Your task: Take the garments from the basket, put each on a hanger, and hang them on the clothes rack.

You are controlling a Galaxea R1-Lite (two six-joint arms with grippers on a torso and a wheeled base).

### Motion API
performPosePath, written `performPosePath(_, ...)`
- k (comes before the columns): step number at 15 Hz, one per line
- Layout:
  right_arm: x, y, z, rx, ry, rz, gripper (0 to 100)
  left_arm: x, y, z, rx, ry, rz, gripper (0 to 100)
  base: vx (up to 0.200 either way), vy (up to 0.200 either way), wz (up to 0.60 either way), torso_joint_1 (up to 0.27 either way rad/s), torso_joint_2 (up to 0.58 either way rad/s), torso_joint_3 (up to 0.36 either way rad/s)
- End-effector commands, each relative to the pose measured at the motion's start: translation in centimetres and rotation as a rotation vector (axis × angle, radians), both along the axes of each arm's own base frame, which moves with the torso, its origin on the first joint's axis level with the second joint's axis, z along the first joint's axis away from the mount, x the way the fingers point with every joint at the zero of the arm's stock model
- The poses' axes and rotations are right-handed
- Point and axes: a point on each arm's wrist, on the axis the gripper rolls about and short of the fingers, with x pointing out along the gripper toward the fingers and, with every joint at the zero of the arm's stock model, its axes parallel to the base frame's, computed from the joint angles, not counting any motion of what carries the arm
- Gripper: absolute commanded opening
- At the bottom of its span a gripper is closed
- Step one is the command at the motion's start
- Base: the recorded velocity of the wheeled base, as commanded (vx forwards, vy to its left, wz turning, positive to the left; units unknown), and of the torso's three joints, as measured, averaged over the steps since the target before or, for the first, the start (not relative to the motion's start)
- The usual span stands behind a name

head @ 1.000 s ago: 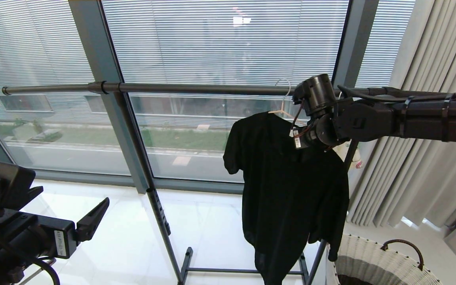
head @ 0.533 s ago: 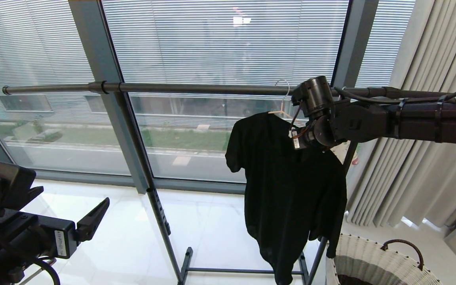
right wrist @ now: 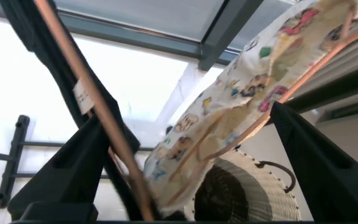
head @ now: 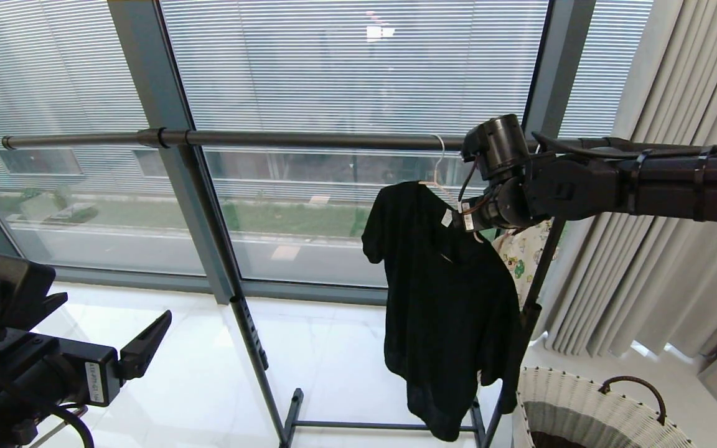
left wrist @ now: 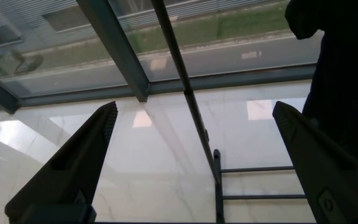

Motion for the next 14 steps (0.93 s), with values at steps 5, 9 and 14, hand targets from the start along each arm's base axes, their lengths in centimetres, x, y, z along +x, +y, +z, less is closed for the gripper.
performPosePath(5,-5.0,-3.2,5.5,0.009,0.012,0.001,100,0.0,0.0,0.1,-0.002,-0.005,0.001,100,0.0,0.0,0.0,0.0,0.0,0.0)
performPosePath(9,-9.0,-5.4,7.0,0.008,0.029,0.024,100,0.0,0.0,0.2,-0.002,-0.008,0.003,100,0.0,0.0,0.0,0.0,0.0,0.0)
performPosePath(14,-12.8,-8.3,7.2,0.092,0.075,0.06,100,-0.1,0.2,0.3,-0.005,-0.017,0.01,100,0.0,0.0,0.0,0.0,0.0,0.0)
